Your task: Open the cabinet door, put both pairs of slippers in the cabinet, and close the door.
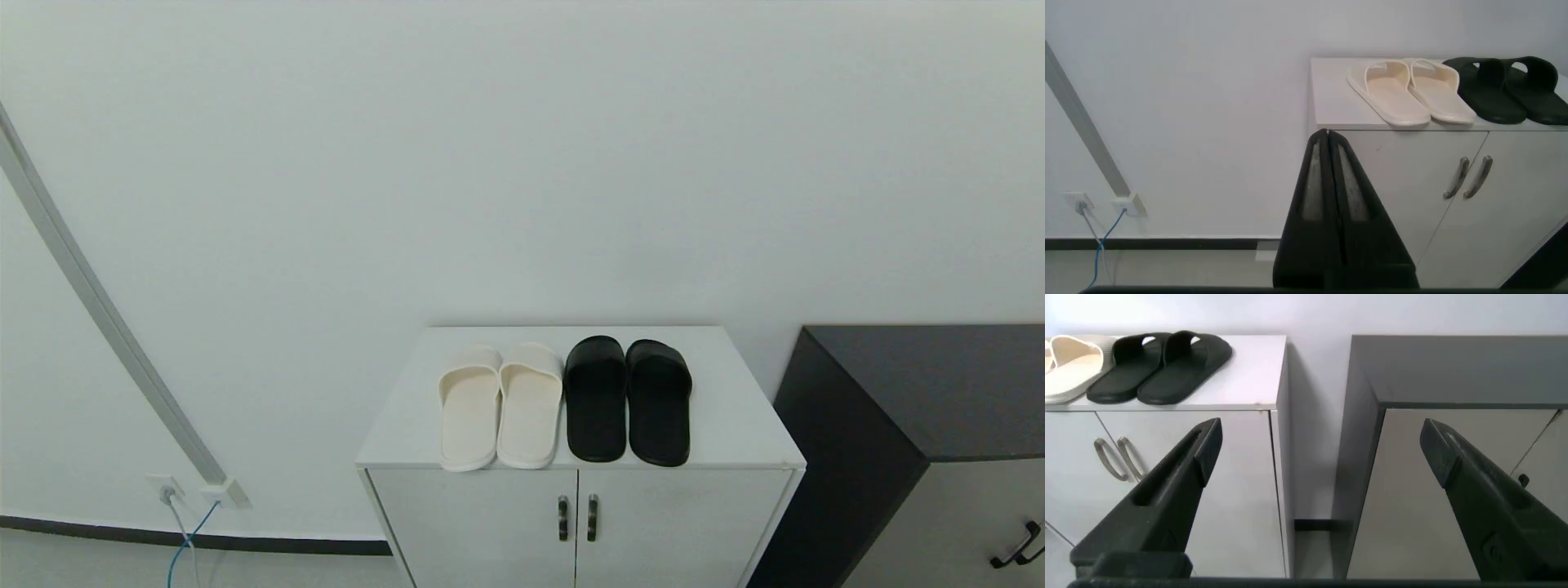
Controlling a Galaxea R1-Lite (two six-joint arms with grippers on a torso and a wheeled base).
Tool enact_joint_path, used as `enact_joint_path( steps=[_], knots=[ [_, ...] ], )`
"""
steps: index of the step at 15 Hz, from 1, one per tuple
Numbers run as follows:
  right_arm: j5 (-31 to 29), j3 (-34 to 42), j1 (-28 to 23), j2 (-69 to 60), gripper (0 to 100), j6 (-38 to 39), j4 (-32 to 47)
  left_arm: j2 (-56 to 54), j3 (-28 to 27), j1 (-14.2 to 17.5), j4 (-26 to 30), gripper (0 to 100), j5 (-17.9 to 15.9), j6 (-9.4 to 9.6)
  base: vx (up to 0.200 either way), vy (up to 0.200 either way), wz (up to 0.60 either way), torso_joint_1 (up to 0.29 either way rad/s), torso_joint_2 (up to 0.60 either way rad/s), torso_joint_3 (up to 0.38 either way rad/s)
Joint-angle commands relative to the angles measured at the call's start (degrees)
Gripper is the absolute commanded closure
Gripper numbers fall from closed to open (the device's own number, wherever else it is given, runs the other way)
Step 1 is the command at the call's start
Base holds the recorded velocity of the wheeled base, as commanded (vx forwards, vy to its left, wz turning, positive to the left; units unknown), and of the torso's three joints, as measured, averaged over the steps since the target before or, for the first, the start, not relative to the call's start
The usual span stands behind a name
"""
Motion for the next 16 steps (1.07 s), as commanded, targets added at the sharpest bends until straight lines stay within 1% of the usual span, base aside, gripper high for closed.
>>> enact_joint_path(
  steps=[1, 6, 7, 9, 10, 11, 12, 13, 14, 16],
  knots=[
    [0.0, 0.0, 0.0, 0.1, 0, 0.0, 0.0, 0.0, 0.0, 0.0, 0.0, 100, 0.0, 0.01, 0.0, 0.0, 0.0, 0.0, 0.0, 0.0],
    [0.0, -0.4, 0.0, 0.1, 0, -0.8, -0.7, 0.0, 0.0, 0.0, 0.0, 100, 0.0, 0.1, 0.0, 0.0, 0.0, 0.0, 0.0, 0.0],
    [0.0, -5.9, 0.2, 1.0, 0, 0.7, -0.7, 0.0, 0.0, 0.0, 0.0, 100, 0.0, 0.18, 0.0, 0.0, 0.0, 0.0, 0.0, 0.0],
    [2.6, -6.6, 0.3, 4.1, 0, 0.4, 5.0, 0.0, 0.0, 0.0, 0.0, 100, 0.0, 0.18, 0.0, 0.0, 0.0, 0.0, 0.0, 0.0],
    [5.3, -6.7, 0.3, 6.1, 0, 0.6, 5.8, 0.0, 0.0, 0.0, 0.0, 100, 0.0, 0.27, 0.0, 0.0, 0.0, 0.0, 0.0, 0.0],
    [6.1, -7.5, 0.3, 9.1, 0, 0.7, 5.7, 0.0, 0.0, 0.0, 0.0, 100, 0.0, 0.36, 0.0, 0.0, 0.0, 0.0, 0.0, 0.0],
    [6.3, -8.0, 0.3, 11.1, 0, 0.7, 5.2, 0.0, 0.0, 0.0, 0.0, 100, 0.0, 0.36, 0.0, 0.0, 0.0, 0.0, 0.0, 0.0],
    [6.8, -8.4, 0.4, 14.9, 0, 0.7, 3.1, 0.0, 0.0, 0.0, 0.0, 100, 0.0, 0.36, 0.0, 0.0, 0.0, 0.0, 0.0, 0.0],
    [7.9, -8.3, 0.4, 19.7, 0, 0.6, -1.5, 0.0, 0.0, 0.0, 0.0, 100, 0.0, 0.45, 0.0, 0.0, 0.0, 0.0, 0.0, 0.0],
    [9.3, -8.4, 0.4, 27.8, 0, 0.6, -6.6, 0.0, 0.0, 0.0, 0.0, 100, 0.0, 0.45, 0.0, 0.0, 0.0, 0.0, 0.0, 0.0]
  ],
)
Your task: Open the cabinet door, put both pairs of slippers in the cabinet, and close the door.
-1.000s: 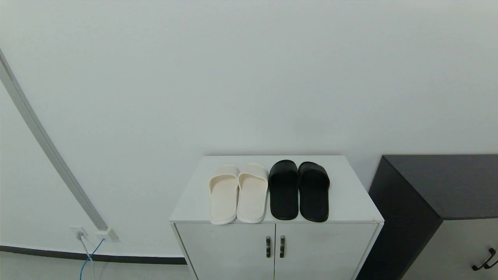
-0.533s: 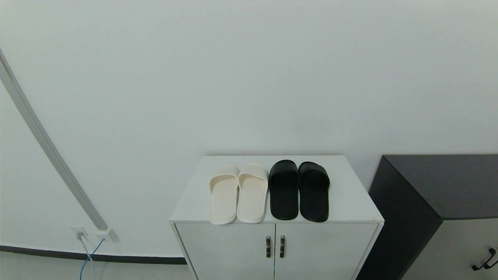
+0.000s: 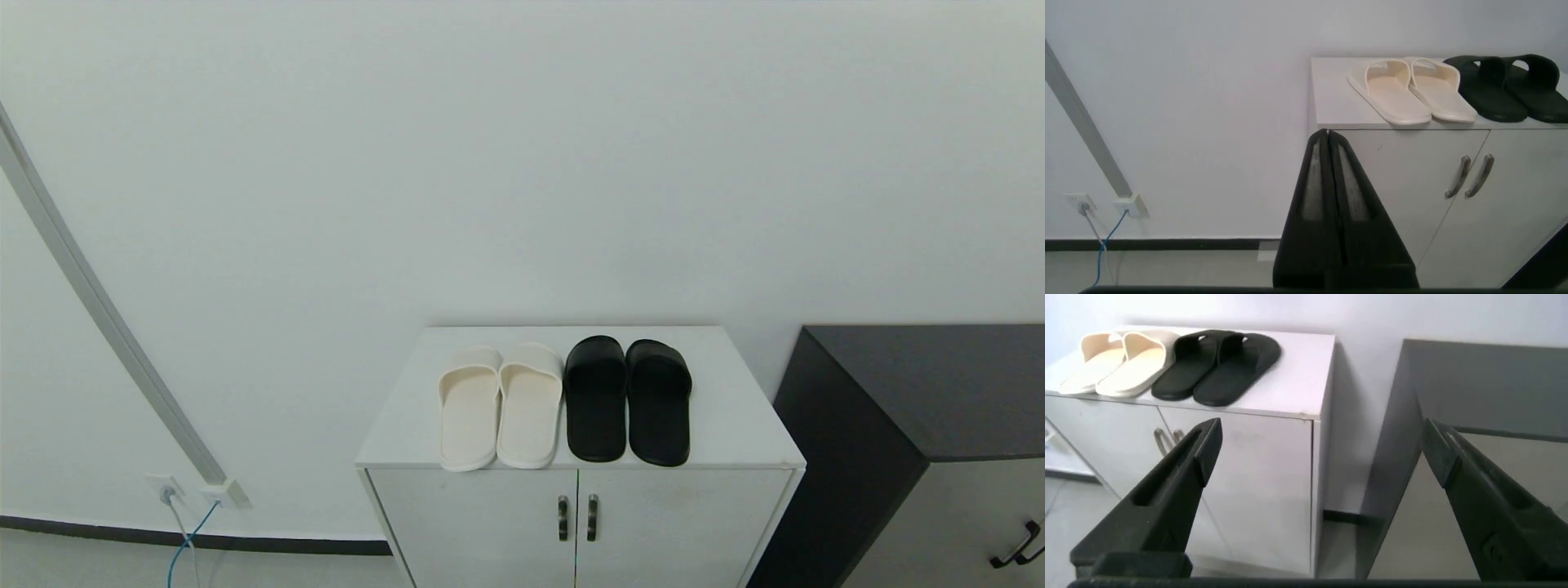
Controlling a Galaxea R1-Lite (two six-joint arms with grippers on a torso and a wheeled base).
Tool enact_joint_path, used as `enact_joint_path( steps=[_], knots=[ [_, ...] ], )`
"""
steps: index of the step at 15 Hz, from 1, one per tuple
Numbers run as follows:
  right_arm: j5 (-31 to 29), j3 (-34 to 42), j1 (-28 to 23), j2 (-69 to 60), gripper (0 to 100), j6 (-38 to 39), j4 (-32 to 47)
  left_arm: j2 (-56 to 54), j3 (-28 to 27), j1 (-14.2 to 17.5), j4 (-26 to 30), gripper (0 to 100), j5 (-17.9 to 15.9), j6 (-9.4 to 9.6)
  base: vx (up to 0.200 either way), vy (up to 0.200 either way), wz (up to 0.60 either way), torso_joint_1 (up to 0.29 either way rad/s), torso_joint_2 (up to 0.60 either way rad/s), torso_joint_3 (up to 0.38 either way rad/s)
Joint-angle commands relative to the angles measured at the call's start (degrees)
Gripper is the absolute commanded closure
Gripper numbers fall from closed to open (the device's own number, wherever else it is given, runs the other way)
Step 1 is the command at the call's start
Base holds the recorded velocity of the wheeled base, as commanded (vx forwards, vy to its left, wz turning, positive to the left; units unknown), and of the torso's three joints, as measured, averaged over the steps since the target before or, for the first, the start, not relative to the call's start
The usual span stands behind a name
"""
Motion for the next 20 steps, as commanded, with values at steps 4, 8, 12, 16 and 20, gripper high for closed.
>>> enact_joint_path(
  steps=[4, 8, 12, 16, 20],
  knots=[
    [0.3, -1.1, 7.0, 26.8, 0, 0.3, -15.0, 0.0, 0.0, 0.0, 0.0, 100, 0.0, -0.04, 0.0, 0.0, 0.0, 0.0, 0.0, 0.0],
    [-3.2, -5.2, 14.7, 36.1, 0, 1.6, -17.9, 0.0, 0.0, 0.0, 0.0, 100, 0.0, -0.04, 0.0, 0.0, 0.0, 0.0, 0.0, 0.0],
    [-16.0, -8.5, 30.8, 44.5, 0, 7.6, -22.6, 0.1, 0.0, 0.0, 0.0, 100, 0.0, 0.31, 0.0, 0.0, 0.0, 0.0, 0.0, 0.0],
    [-24.3, -15.4, 41.0, 57.0, 0, 13.9, -26.0, 0.1, 0.0, 0.0, 0.0, 100, -0.9, 1.89, 0.0, 0.0, 0.0, 0.0, 0.0, 0.0],
    [-26.6, -22.8, 43.7, 67.2, 0, 17.0, -26.1, 0.1, 0.0, 0.0, 0.1, 100, -0.9, 1.72, 0.0, 0.0, 0.0, 0.0, 0.0, 0.0]
  ],
)
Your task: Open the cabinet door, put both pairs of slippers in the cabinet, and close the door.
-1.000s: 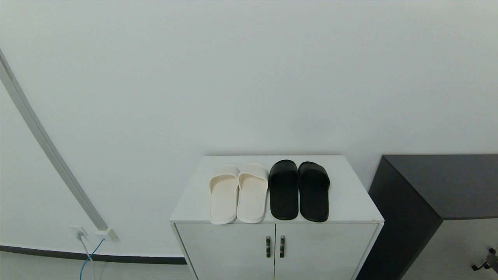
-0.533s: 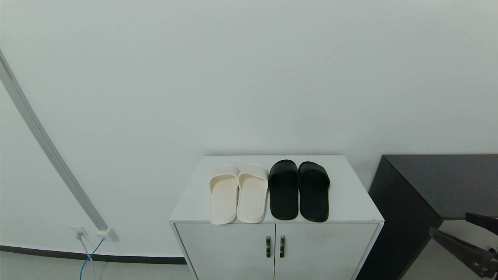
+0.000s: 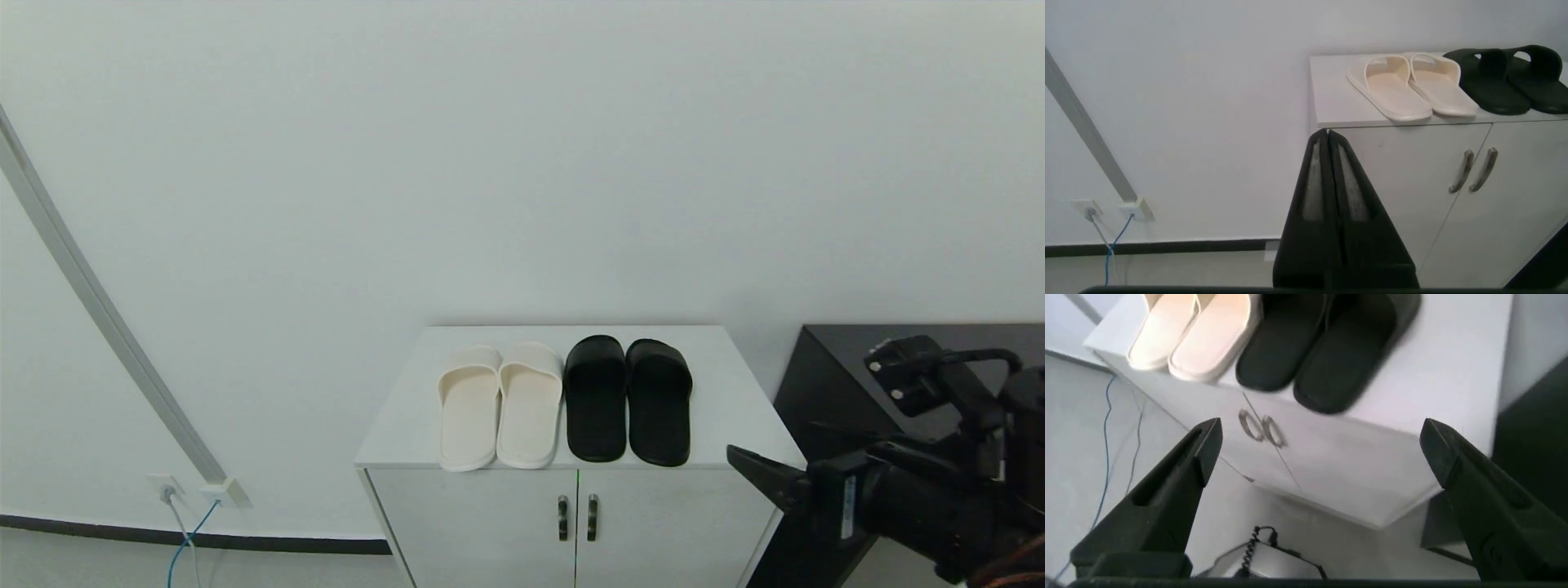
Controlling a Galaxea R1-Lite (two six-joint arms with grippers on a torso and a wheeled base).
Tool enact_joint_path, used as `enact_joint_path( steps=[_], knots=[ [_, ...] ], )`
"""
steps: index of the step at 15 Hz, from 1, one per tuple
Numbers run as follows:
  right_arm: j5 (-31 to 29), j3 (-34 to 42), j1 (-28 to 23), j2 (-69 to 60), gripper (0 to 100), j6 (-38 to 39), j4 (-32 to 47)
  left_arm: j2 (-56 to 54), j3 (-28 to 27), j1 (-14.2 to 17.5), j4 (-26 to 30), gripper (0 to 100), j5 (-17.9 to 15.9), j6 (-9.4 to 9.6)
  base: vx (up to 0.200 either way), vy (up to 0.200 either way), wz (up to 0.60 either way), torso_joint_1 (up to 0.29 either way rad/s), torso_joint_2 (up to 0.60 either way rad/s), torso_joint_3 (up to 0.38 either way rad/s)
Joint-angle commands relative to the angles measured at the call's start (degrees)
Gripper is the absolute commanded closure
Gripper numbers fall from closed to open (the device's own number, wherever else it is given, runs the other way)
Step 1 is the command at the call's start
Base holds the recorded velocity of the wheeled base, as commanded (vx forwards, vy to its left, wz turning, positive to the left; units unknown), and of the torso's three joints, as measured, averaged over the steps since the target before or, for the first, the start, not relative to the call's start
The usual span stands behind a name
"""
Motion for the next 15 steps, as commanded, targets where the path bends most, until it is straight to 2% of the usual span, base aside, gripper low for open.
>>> enact_joint_path(
  steps=[1, 3, 5, 9, 11, 15],
  knots=[
    [-2.6, -4.6, 2.2, 9.3, 0, 1.5, -0.5, 0.1, 0.0, 0.0, -0.1, 100, 0.1, -0.11, 0.0, 0.0, 0.0, 0.0, 0.0, 0.0],
    [-7.6, -6.3, 4.9, 14.8, 0, 4.8, -3.1, 0.1, 0.0, 0.0, -0.1, 100, 0.1, -0.11, 0.0, 0.0, 0.0, 0.0, 0.0, 0.0],
    [-11.3, -8.3, 5.5, 20.2, 0, 5.6, -6.0, 0.1, 0.0, 0.0, -0.1, 100, 0.0, -0.11, 0.0, 0.0, 0.0, 0.0, 0.0, 0.0],
    [-15.1, -14.5, 5.5, 29.7, 0, 5.7, -9.1, 0.1, 0.0, 0.0, -0.1, 100, -0.1, 0.15, 0.0, 0.0, 0.0, 0.0, 0.0, 0.0],
    [-19.0, -20.6, 4.9, 36.6, 0, 5.7, -9.8, 0.1, 0.0, 0.0, 0.0, 100, -0.1, 0.15, 0.0, 0.0, 0.0, 0.0, 0.0, 0.0],
    [-22.2, -31.1, 1.9, 47.2, 0, 5.7, -9.8, 0.0, 0.0, 0.0, 0.0, 100, -0.1, 0.06, 0.0, 0.0, 0.0, 0.0, 0.0, 0.0]
  ],
)
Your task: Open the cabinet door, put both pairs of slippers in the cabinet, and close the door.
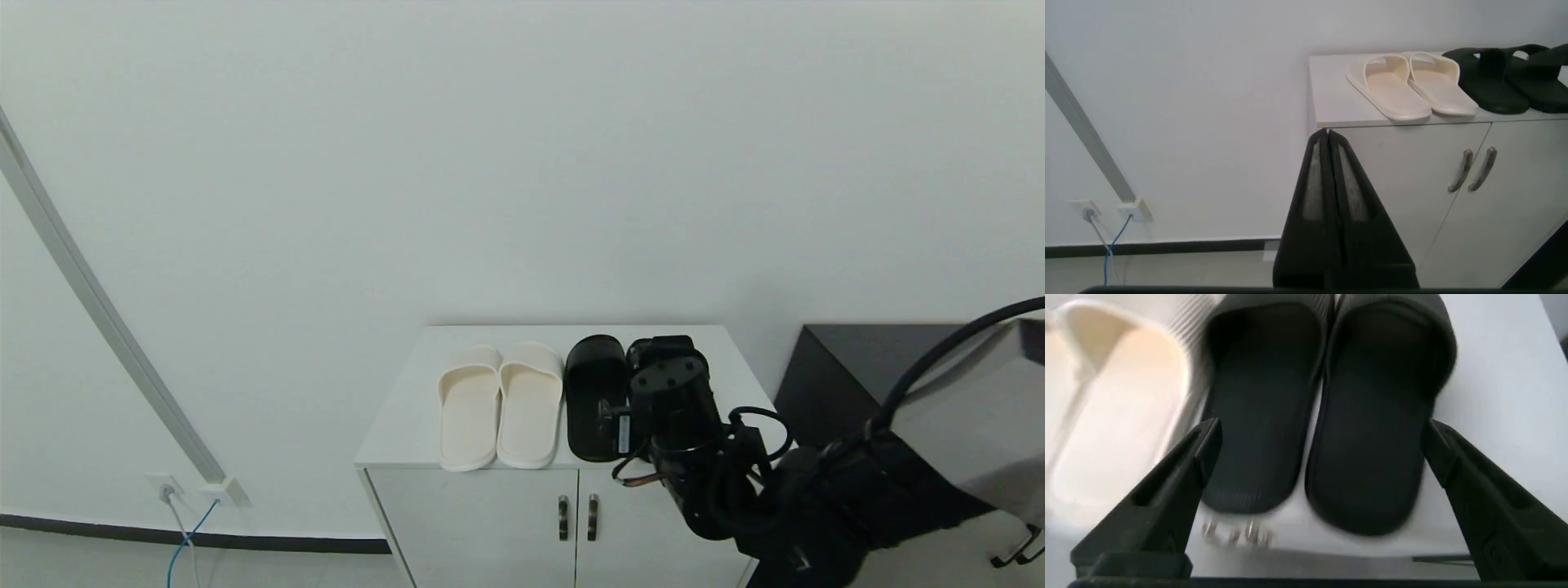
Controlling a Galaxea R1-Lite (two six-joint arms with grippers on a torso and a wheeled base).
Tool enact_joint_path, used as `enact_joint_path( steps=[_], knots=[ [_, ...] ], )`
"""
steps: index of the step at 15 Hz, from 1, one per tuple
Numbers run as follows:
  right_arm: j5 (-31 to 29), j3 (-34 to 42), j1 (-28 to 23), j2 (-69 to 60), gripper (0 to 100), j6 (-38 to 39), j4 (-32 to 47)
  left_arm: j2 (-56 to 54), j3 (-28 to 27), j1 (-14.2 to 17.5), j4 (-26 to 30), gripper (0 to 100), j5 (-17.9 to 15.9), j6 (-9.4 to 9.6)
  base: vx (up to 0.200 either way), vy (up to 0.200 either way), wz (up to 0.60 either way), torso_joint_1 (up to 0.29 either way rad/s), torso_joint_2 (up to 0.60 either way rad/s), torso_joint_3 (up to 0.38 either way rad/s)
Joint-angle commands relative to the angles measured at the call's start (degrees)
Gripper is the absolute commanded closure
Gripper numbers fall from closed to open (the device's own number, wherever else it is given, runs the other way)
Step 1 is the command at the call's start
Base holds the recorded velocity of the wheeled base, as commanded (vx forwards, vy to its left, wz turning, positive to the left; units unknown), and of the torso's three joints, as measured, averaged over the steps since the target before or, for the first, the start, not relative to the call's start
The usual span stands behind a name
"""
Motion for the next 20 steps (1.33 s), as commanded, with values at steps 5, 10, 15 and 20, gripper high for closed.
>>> enact_joint_path(
  steps=[5, 10, 15, 20],
  knots=[
    [-2.0, -16.4, -5.3, 15.7, 0, -0.4, 0.1, 0.1, 0.0, 0.0, -0.1, 100, 0.1, -0.29, 0.0, 0.0, 0.0, 0.0, 0.0, 0.0],
    [-2.1, -22.1, -7.5, 19.2, 0, -0.4, 0.1, 0.0, 0.0, 0.0, -0.1, 100, 0.1, -0.29, 0.0, 0.0, 0.0, 0.0, 0.0, 0.0],
    [-2.1, -25.8, -8.4, 20.9, 0, -2.2, 0.1, 0.0, 0.0, 0.0, -0.1, 100, 0.2, -0.37, 0.0, 0.0, 0.0, 0.0, 0.0, 0.0],
    [-2.1, -25.8, -8.4, 21.0, 100, -2.3, 0.1, 0.0, 0.0, 0.0, 0.0, 100, 0.4, -0.37, 0.0, 0.0, 0.0, 0.0, 0.0, 0.0]
  ],
)
